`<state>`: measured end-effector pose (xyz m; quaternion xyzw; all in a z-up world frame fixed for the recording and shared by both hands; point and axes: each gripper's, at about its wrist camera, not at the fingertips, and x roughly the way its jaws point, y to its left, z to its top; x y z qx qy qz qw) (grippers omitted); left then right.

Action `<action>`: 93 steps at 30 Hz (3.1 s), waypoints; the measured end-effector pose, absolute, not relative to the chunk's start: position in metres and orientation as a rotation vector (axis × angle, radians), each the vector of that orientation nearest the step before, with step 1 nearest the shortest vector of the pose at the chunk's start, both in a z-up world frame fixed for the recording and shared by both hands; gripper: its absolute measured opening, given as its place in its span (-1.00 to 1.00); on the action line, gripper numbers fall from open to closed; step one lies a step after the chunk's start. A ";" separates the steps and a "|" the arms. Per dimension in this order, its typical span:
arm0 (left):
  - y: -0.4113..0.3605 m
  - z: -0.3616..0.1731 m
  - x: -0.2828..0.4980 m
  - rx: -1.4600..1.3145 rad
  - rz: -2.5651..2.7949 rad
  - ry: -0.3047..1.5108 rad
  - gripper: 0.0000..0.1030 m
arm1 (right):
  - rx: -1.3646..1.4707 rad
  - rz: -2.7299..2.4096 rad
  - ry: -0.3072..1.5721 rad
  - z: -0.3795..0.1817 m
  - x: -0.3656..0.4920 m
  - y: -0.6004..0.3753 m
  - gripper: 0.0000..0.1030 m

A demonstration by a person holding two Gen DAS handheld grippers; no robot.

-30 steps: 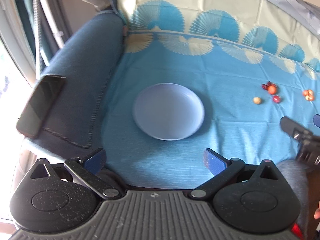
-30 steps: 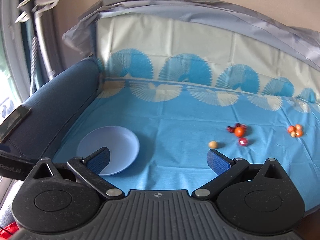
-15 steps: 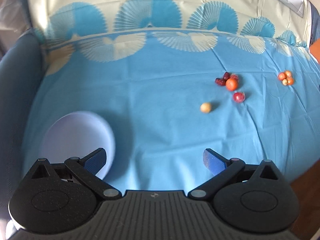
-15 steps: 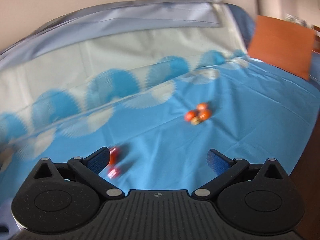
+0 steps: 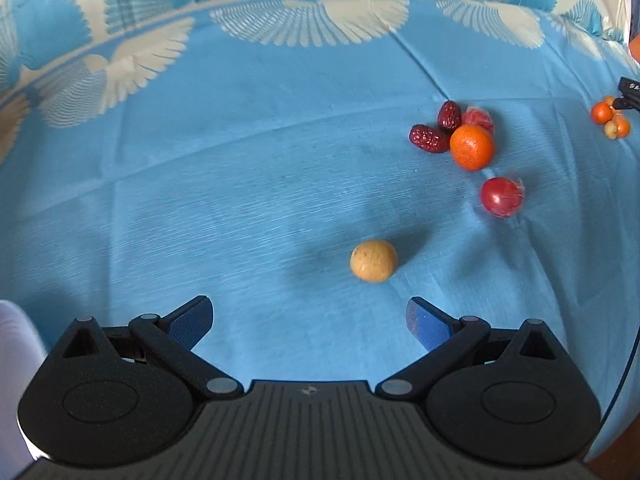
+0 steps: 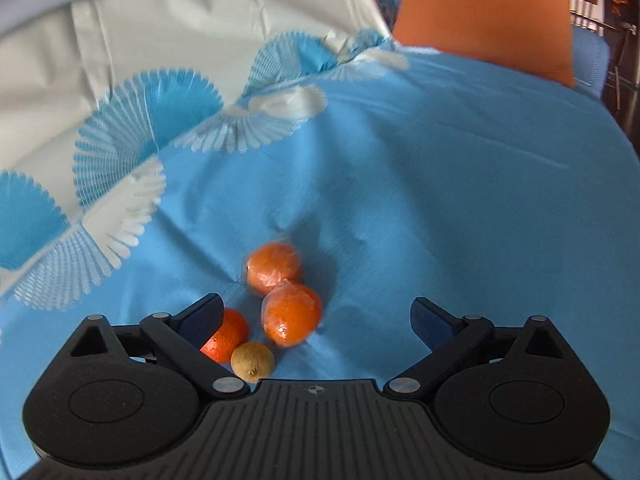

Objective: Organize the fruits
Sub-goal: 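Grasp the tan round fruit with left gripper while right gripper grasps an orange, then carry both fruits over the plate and open both grippers to drop them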

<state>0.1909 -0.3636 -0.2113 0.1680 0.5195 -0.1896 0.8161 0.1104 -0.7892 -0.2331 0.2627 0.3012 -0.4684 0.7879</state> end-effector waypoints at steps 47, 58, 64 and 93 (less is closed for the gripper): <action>-0.165 -0.021 0.039 0.183 -0.471 0.882 -0.49 | 0.331 -0.220 0.506 -0.051 -0.024 -0.399 -0.34; -0.021 -0.006 -0.032 0.044 -0.279 0.921 -0.49 | 0.242 0.161 0.653 -0.012 -0.077 -0.213 -0.34; 0.019 0.003 -0.053 -0.022 -0.264 0.859 -0.49 | 0.134 0.180 0.647 0.008 -0.097 -0.174 -0.34; 0.049 0.003 -0.036 -0.092 -0.240 0.796 -0.49 | 0.051 0.172 0.656 0.010 -0.070 -0.156 -0.34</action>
